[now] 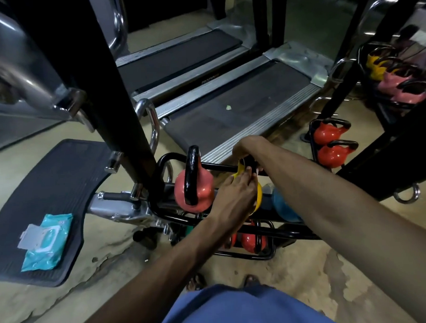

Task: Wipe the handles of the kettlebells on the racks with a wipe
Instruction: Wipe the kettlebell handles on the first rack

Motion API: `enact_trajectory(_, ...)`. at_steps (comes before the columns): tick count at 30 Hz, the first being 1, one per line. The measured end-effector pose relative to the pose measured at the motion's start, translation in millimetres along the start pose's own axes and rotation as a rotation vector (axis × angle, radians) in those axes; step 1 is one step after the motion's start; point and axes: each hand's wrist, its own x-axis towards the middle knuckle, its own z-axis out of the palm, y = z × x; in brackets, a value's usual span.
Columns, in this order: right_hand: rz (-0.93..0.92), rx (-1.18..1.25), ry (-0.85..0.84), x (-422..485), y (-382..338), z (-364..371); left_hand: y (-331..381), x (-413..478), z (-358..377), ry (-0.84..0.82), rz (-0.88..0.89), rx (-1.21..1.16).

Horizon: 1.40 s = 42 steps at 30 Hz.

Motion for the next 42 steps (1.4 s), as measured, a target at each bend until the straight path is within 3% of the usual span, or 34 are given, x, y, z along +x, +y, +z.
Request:
enact_trajectory(6,-0.303,-0.434,0.366,12.3,-6.8,16.0,-1.6,2.2,2.3,0.015,0.001,-0.032)
enact_trajectory(9,-0.423,-0.505,0.529,14.1,-7.9,28.3,-2.5,3.4,4.7,0.017,-0.012,-0.051)
enact_trajectory(16,-0.468,-0.247,0.417,13.6,20.7,12.6,-0.2,2.4,6.5,0.023,-0.04,-0.09)
enact_trajectory(20,-0.451,0.119,0.497,29.9,48.2,20.4,-4.6,5.7,-2.8,0.049,-0.066,-0.132)
enact_trajectory(23,-0.311,0.606,0.559,39.6,62.2,45.3,-16.9,14.1,-10.0,0.023,-0.108,-0.249)
enact_trajectory(28,-0.147,1.364,0.349,43.0,70.4,83.9,-35.4,31.3,-10.2,-0.145,-0.135,-0.345)
enact_trajectory(30,-0.108,1.677,0.3,42.2,64.2,95.4,-36.6,34.2,-10.6,-0.155,-0.13,-0.334)
enact_trajectory(33,-0.034,2.084,0.089,41.1,45.5,107.3,-34.5,33.7,-11.1,-0.148,-0.119,-0.318)
enact_trajectory(36,-0.026,2.299,-0.137,29.0,34.0,105.8,-33.7,32.8,-11.8,-0.156,-0.104,-0.318)
enact_trajectory(38,-0.152,2.354,-0.262,15.8,33.7,105.4,-34.0,32.6,-11.7,-0.16,-0.104,-0.314)
enact_trajectory(42,-0.122,2.567,-0.237,9.7,34.4,109.3,-36.1,31.4,-7.8,-0.147,-0.089,-0.299)
